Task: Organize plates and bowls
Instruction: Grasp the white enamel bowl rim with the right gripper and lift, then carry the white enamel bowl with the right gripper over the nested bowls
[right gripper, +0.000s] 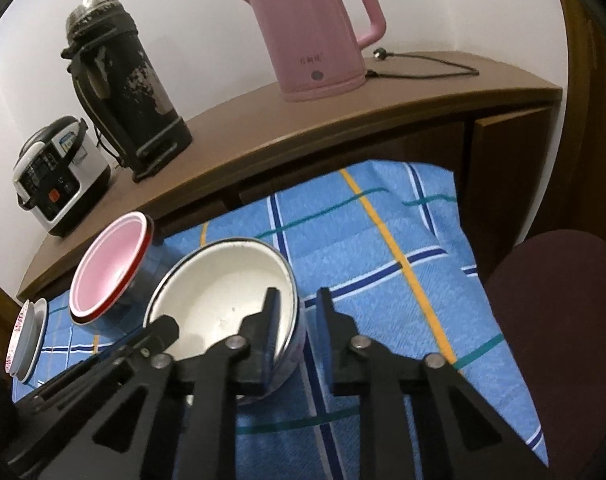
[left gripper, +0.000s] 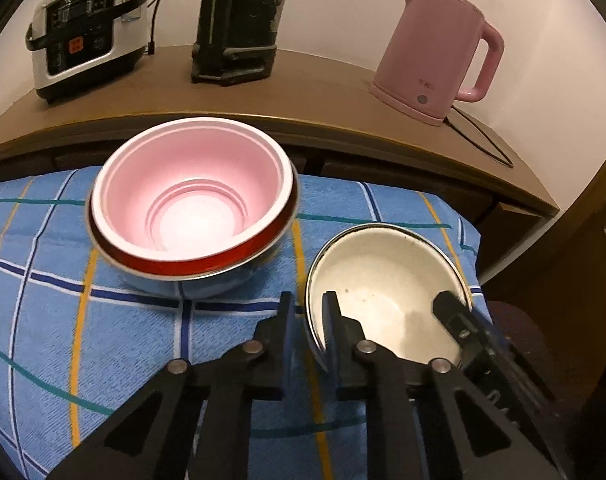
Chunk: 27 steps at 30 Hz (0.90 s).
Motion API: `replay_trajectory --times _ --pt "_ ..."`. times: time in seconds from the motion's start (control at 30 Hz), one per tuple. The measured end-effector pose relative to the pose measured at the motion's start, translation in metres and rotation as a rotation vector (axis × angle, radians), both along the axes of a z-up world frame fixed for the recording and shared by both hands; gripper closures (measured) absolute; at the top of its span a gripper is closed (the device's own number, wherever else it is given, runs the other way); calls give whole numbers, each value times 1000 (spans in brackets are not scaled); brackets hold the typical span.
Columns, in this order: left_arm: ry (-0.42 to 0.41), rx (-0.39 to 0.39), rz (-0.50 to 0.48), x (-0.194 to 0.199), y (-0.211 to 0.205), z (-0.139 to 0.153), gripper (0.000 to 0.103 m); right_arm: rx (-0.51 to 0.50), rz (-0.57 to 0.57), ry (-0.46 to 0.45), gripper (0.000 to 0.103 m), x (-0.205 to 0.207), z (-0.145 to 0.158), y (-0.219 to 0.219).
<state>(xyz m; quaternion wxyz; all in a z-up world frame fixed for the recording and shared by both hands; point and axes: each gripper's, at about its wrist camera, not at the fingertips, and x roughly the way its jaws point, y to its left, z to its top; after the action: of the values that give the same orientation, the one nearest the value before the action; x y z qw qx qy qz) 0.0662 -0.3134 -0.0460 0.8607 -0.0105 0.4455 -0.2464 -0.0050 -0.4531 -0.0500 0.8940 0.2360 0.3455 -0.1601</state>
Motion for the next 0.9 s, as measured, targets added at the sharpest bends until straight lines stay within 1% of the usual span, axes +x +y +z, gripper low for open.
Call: replay_trajectory --times 0.07,0.13,0.27,0.33,0.43,0.6,0.73,0.9 --pt "2 -10 -6 1 -1 1 92 10 -2 -2 87 0 -1 -1" --pt "2 -13 -15 2 -2 1 93 16 1 0 90 -1 -1 0" --pt "11 -20 -29 2 1 2 95 -17 -4 20 92 -5 4 7" --pt "5 -13 -33 0 2 2 96 -31 -6 20 94 -10 8 12" --pt "9 -8 -45 -4 7 1 96 -44 -9 13 94 -18 15 20" --pt "9 -20 -70 -13 21 4 96 -30 -10 -8 95 -32 22 32" --pt "-14 -31 -85 -20 34 11 96 -23 -5 -33 95 -44 28 45" --pt "-53 -29 -89 -31 50 20 96 -31 2 -42 94 -50 31 60"
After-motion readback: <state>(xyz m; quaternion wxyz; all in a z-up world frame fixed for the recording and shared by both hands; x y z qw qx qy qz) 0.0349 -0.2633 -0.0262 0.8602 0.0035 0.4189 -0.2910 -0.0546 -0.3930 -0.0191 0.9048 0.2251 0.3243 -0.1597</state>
